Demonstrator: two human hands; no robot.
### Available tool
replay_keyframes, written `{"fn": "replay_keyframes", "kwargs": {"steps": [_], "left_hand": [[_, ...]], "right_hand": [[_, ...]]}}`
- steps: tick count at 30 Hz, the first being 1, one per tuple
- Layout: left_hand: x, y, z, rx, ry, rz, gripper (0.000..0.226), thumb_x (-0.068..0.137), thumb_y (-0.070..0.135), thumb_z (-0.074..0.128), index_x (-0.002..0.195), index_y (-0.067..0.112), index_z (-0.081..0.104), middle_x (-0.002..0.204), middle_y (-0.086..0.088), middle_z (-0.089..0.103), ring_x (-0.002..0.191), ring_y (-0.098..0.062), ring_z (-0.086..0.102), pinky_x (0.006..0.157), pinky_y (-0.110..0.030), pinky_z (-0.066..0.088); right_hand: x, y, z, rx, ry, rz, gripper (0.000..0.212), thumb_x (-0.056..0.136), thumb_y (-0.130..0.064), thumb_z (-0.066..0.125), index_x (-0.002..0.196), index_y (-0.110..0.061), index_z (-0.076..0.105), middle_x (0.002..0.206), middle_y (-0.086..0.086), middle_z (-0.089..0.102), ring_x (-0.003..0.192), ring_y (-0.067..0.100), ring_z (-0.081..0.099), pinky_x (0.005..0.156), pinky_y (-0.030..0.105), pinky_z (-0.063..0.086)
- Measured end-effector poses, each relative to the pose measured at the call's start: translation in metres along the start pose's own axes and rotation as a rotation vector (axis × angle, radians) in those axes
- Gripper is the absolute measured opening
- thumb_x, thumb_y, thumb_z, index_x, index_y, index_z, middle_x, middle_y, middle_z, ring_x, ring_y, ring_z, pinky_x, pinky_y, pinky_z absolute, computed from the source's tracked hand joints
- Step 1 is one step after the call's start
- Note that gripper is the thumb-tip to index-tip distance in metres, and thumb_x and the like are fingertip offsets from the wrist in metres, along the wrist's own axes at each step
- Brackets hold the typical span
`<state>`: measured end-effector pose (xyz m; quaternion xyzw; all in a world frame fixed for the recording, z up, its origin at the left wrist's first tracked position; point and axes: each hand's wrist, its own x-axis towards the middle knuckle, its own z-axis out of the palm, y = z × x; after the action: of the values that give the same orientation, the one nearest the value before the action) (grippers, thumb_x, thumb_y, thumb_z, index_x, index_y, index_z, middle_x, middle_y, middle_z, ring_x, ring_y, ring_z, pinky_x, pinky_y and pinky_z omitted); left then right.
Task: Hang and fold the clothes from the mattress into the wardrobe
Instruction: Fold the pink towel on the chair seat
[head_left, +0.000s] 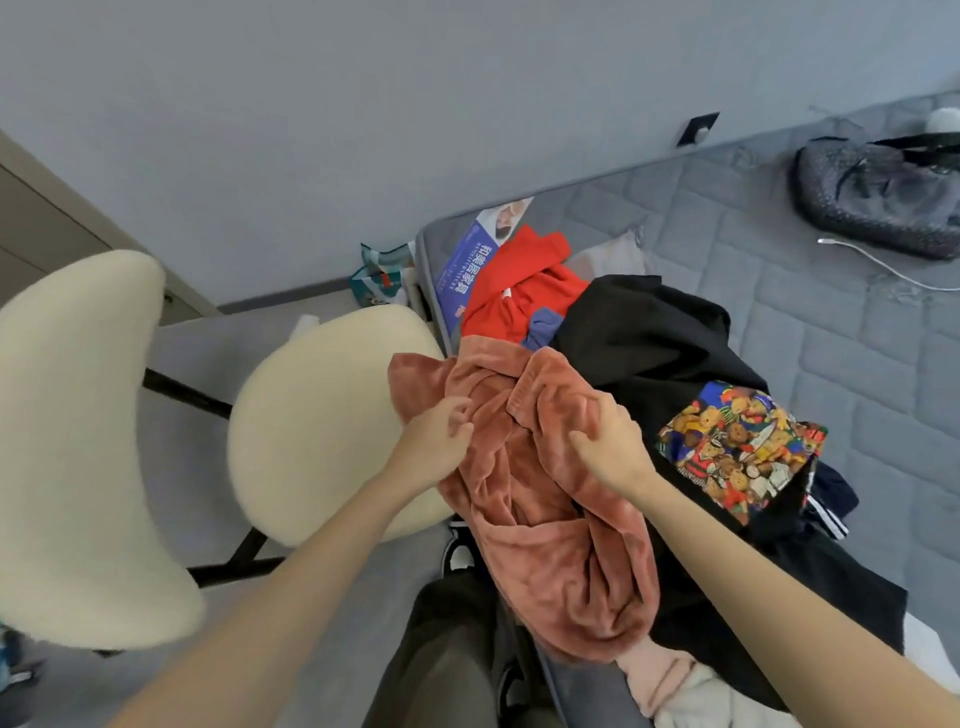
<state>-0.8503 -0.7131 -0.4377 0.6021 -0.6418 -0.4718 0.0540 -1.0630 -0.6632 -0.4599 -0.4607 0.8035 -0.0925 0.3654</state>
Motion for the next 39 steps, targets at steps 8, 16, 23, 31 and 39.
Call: {"fn": "replay_keyframes", "kwargs": {"steps": [8, 16, 23, 31, 39], "left_hand": [[0.13, -0.027, 0.038, 0.017, -0.138, 0.007, 0.043, 0.095, 0.018, 0.051, 0.137, 0.018, 0.046, 0.131, -0.003, 0.056, 0.116, -0.017, 0.055, 0.097, -0.023, 0.038], [0.147, -0.056, 0.058, 0.101, -0.284, 0.081, 0.067, 0.087, 0.008, 0.059, 0.148, 0.016, 0.03, 0.151, -0.005, 0.034, 0.14, -0.019, 0.03, 0.114, -0.026, 0.021], [0.1, -0.034, 0.036, 0.017, -0.243, 0.301, 0.083, 0.066, 0.027, 0.063, 0.142, 0.006, 0.039, 0.144, -0.011, 0.043, 0.137, -0.025, 0.035, 0.113, -0.027, 0.023], [-0.015, -0.027, 0.045, 0.015, -0.407, 0.415, 0.104, 0.065, 0.025, 0.086, 0.149, 0.016, 0.025, 0.151, 0.003, 0.034, 0.139, -0.007, 0.03, 0.114, -0.028, 0.027], [-0.11, -0.047, 0.086, -0.151, -0.193, 0.125, 0.077, 0.09, 0.022, 0.063, 0.152, 0.02, 0.017, 0.155, -0.001, 0.024, 0.142, -0.014, 0.024, 0.111, -0.026, 0.024]], "right_hand": [[0.108, 0.001, 0.054, -0.121, 0.061, 0.126, 0.075, 0.082, -0.035, 0.07, 0.142, -0.014, 0.03, 0.14, 0.01, 0.039, 0.129, 0.035, 0.032, 0.101, 0.047, 0.034], [0.098, 0.011, 0.065, 0.006, 0.061, -0.02, 0.016, 0.091, -0.013, 0.045, 0.088, -0.014, 0.061, 0.094, -0.001, 0.052, 0.091, 0.022, 0.057, 0.085, 0.036, 0.044], [0.031, -0.019, 0.011, 0.733, -0.027, 0.011, 0.025, 0.089, 0.002, 0.044, 0.08, -0.011, 0.063, 0.079, -0.003, 0.061, 0.076, 0.007, 0.055, 0.068, 0.014, 0.045], [-0.054, -0.026, -0.035, 0.988, 0.149, -0.083, 0.02, 0.092, -0.024, 0.057, 0.112, -0.025, 0.059, 0.114, 0.0, 0.066, 0.108, 0.013, 0.062, 0.094, 0.032, 0.049], [-0.115, 0.046, 0.001, 0.56, -0.024, 0.169, 0.073, 0.091, -0.024, 0.062, 0.151, -0.011, 0.022, 0.152, 0.006, 0.032, 0.138, 0.024, 0.034, 0.105, 0.029, 0.031]]}}
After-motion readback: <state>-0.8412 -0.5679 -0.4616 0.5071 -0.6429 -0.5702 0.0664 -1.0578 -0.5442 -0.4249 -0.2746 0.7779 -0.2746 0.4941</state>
